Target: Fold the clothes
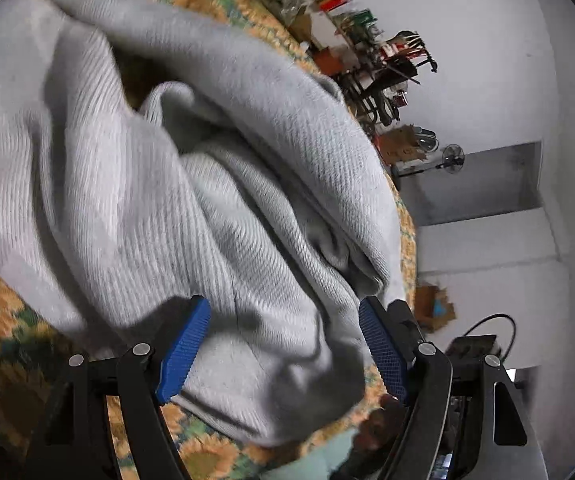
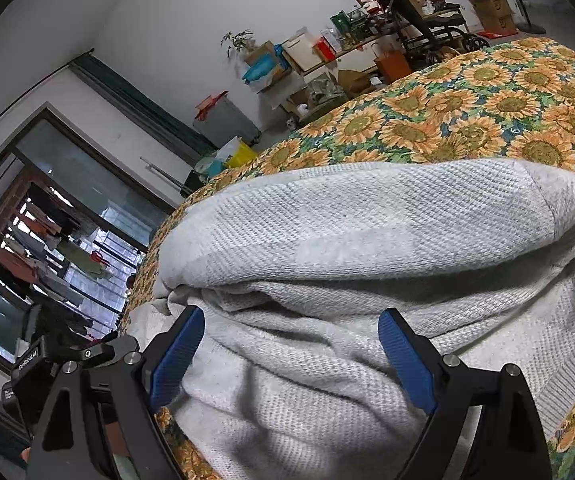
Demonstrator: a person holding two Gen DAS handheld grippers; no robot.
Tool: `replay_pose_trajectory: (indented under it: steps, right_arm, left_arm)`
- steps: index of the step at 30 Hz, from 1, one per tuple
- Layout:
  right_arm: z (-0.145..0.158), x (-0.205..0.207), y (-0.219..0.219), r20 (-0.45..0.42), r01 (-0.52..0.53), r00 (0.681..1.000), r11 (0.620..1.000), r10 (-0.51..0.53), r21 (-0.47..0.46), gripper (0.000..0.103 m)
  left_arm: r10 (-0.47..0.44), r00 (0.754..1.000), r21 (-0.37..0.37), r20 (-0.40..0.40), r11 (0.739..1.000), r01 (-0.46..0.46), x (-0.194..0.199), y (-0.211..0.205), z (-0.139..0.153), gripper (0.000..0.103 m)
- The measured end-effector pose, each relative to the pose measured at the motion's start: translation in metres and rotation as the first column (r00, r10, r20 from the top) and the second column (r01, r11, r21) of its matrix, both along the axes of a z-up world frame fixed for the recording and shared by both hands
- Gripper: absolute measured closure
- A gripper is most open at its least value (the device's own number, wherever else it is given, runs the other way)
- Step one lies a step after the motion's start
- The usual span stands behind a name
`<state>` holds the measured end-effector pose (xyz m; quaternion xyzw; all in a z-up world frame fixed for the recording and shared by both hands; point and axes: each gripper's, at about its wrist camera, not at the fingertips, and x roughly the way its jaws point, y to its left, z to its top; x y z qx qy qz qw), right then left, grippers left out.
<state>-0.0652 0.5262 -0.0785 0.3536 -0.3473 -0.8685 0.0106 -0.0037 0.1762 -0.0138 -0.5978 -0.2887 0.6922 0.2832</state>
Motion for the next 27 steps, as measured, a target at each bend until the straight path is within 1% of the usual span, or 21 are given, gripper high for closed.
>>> replay_pose_trajectory:
  steps: [2, 4, 8, 11, 12, 14, 15, 17, 19, 20, 23, 26, 27]
  right_arm:
    - [0.002, 0.000, -0.001, -0.001, 0.007, 1.000, 1.000, -0.007, 0.013, 0.012]
    - [0.004, -0.002, -0.003, 0.008, 0.015, 1.000, 0.999, -0.015, 0.044, 0.012]
    - [0.008, -0.015, -0.008, 0.032, 0.025, 0.999, 0.991, -0.030, 0.131, 0.012]
    - [0.013, -0.027, -0.018, 0.034, 0.053, 0.998, 0.974, -0.062, 0.222, 0.012]
    - [0.015, -0.030, -0.023, 0.028, 0.064, 0.997, 0.962, -0.074, 0.264, 0.012]
    - [0.024, -0.032, -0.041, -0.009, 0.088, 0.996, 0.918, -0.091, 0.387, 0.013]
    - [0.029, -0.032, -0.051, -0.030, 0.087, 0.996, 0.895, -0.082, 0.437, 0.013]
    - [0.037, -0.034, -0.072, -0.052, 0.049, 0.998, 0.855, -0.026, 0.516, 0.013]
    - [0.042, -0.039, -0.089, -0.043, -0.009, 0.998, 0.823, 0.041, 0.567, 0.013]
    - [0.042, -0.042, -0.096, -0.033, -0.027, 0.998, 0.807, 0.057, 0.589, 0.013]
    - [0.037, -0.052, -0.108, 0.000, -0.050, 0.998, 0.765, 0.065, 0.642, 0.013]
    - [0.029, -0.062, -0.113, 0.015, -0.049, 0.998, 0.728, 0.053, 0.684, 0.013]
    - [0.027, -0.065, -0.113, 0.011, -0.038, 0.999, 0.721, 0.042, 0.692, 0.013]
  left_arm:
    - [0.008, 1.000, -0.030, -0.017, 1.000, -0.009, 0.001, -0.004, 0.001, 0.026]
    - [0.020, 0.999, -0.064, -0.043, 0.998, -0.022, 0.002, -0.007, 0.003, 0.026]
    - [0.043, 0.996, -0.117, -0.074, 0.992, -0.052, 0.001, -0.011, 0.005, 0.026]
    - [0.062, 0.992, -0.137, -0.106, 0.988, -0.076, 0.001, -0.015, 0.006, 0.026]
    - [0.069, 0.991, -0.146, -0.118, 0.986, -0.086, 0.001, -0.017, 0.007, 0.026]
    - [0.081, 0.986, -0.170, -0.143, 0.980, -0.105, 0.002, -0.019, 0.008, 0.026]
    - [0.085, 0.984, -0.181, -0.157, 0.977, -0.113, 0.002, -0.020, 0.009, 0.026]
    - [0.089, 0.982, -0.183, -0.169, 0.976, -0.120, 0.001, -0.021, 0.008, 0.026]
    - [0.094, 0.979, -0.184, -0.181, 0.975, -0.127, 0.000, -0.021, 0.008, 0.026]
    - [0.096, 0.978, -0.185, -0.187, 0.974, -0.131, 0.000, -0.022, 0.008, 0.026]
    - [0.094, 0.969, -0.183, -0.229, 0.973, -0.138, 0.000, -0.022, 0.012, 0.026]
    - [0.088, 0.951, -0.214, -0.297, 0.964, -0.156, 0.002, -0.027, 0.015, 0.026]
    - [0.090, 0.945, -0.229, -0.316, 0.959, -0.168, 0.003, -0.029, 0.016, 0.026]
